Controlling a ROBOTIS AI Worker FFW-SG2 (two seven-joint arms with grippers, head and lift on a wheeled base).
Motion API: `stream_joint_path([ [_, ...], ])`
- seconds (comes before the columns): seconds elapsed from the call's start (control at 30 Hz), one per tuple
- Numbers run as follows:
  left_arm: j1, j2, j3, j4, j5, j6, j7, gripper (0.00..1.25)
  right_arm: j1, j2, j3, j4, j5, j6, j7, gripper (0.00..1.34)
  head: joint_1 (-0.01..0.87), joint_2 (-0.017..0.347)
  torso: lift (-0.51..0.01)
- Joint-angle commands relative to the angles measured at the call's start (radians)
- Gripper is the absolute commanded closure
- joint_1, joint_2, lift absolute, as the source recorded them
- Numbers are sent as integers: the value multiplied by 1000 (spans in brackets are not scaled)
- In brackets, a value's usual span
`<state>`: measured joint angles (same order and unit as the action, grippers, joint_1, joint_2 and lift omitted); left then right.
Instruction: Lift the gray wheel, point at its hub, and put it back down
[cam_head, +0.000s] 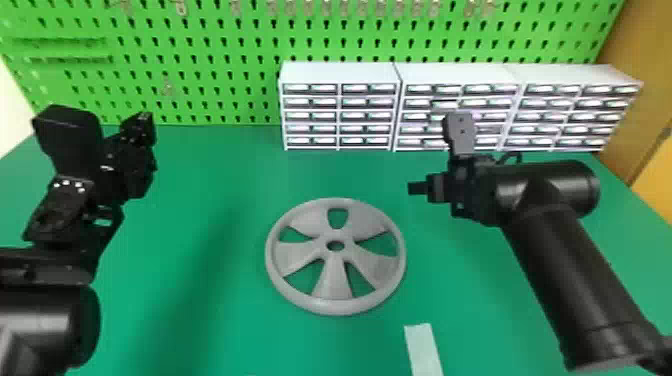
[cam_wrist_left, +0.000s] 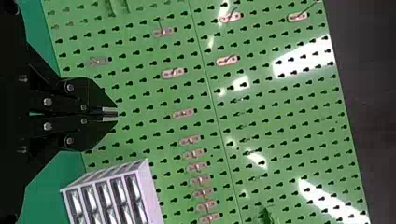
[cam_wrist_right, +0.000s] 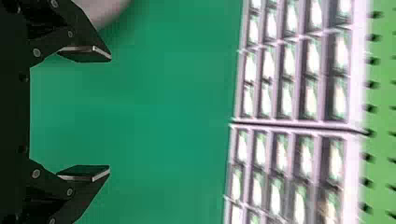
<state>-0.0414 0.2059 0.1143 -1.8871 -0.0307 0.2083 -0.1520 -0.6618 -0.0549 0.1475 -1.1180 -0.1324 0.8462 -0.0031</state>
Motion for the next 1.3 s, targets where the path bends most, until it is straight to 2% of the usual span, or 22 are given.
stream_joint_path([
  [0.0, 0, 1, -19, 8, 6, 0, 0, 1222, 57, -6, -49, -36, -50, -179, 0, 398, 692, 48, -88],
  [0.23, -15, 1, -39, 23, 12, 0, 2, 1222, 116, -11, -57, -103, -30, -365, 0, 380, 692, 48, -88],
  [0.5, -63, 0, -91, 60, 28, -15, 40, 1208, 188, 4, -65, -192, 27, -570, 0, 380, 692, 48, -88],
  [0.6, -78, 0, -113, 72, 43, -24, 66, 1190, 209, 6, -63, -227, 33, -602, 0, 380, 692, 48, -88],
  [0.7, -94, 0, -139, 86, 69, -26, 91, 1098, 234, 4, -57, -263, 33, -631, 0, 378, 692, 48, -88],
  [0.77, -103, 0, -157, 95, 86, -26, 98, 1088, 248, 0, -49, -296, 33, -633, 0, 377, 692, 48, -88],
  [0.97, -129, 0, -196, 126, 124, -26, 107, 826, 292, -11, -34, -391, 33, -635, 0, 346, 692, 48, -88],
  [1.07, -141, 0, -209, 138, 140, -26, 111, 565, 312, -16, -28, -431, 33, -639, -2, 337, 692, 48, -88],
  [1.27, -160, 0, -226, 152, 152, -26, 109, 286, 340, -17, -19, -473, 28, -639, -2, 314, 692, 48, -88],
])
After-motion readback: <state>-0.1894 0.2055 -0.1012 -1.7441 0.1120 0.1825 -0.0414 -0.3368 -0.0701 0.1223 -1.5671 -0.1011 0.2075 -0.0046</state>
